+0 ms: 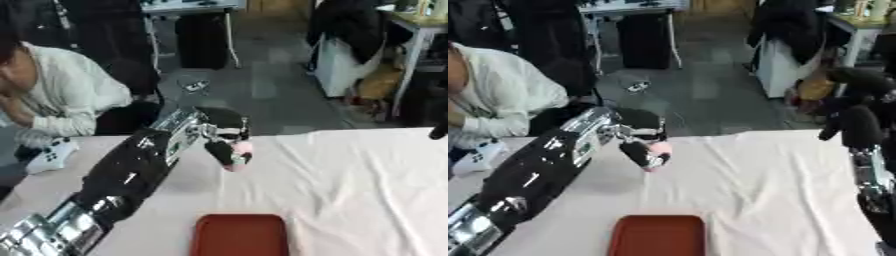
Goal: Pick up objects on the table and place them in the box.
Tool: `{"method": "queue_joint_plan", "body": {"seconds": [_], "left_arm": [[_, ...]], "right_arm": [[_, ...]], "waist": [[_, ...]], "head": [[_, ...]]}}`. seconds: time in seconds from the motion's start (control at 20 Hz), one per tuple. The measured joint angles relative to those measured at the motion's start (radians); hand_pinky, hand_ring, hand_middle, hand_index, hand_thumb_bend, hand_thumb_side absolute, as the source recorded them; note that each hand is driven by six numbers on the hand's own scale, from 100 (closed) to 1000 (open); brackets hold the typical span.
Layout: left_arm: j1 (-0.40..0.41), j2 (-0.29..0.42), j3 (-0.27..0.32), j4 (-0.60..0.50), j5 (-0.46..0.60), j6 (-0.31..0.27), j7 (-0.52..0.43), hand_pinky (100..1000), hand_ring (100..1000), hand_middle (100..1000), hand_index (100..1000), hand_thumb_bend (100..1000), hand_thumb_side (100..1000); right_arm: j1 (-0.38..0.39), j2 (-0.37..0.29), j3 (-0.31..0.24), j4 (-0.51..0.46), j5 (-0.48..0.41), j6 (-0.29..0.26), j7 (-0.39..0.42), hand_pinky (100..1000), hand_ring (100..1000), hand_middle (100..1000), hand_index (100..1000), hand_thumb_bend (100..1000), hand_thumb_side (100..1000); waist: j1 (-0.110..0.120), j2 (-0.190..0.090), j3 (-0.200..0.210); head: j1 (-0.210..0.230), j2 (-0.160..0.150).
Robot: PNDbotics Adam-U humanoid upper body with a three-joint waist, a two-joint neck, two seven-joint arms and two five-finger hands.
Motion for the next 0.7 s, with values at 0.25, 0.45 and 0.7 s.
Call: {"method": "queue_joint_plan", "body": {"seconds": [0.25,0.45,0.7], "left_arm": [[0.011,0.043,-0.064,-0.102,0.126,0.017,-0.05,100,100,100,402,100,562],[0.026,0.072,-0.115,-0.178,0.203,0.033,-0.093,100,100,100,404,100,563],[0.044,0.098,-0.174,-0.234,0.274,0.058,-0.157,100,100,100,405,100,569]], "right_arm": [[0.009,-0.012,-0.004,0.0,0.001,0.004,-0.003,398,582,749,831,253,839],[0.009,-0.019,-0.003,0.0,0.001,0.008,0.001,398,582,749,831,254,840],[0.009,-0.024,-0.003,0.0,0.001,0.009,0.001,398,582,749,831,253,840]], "waist": [[0.002,-0.004,0.012],[0.002,-0.007,0.013],[0.002,-0.007,0.015]], "head": [[-0.015,0.001],[-0.016,0.0],[-0.025,-0.014]]}}
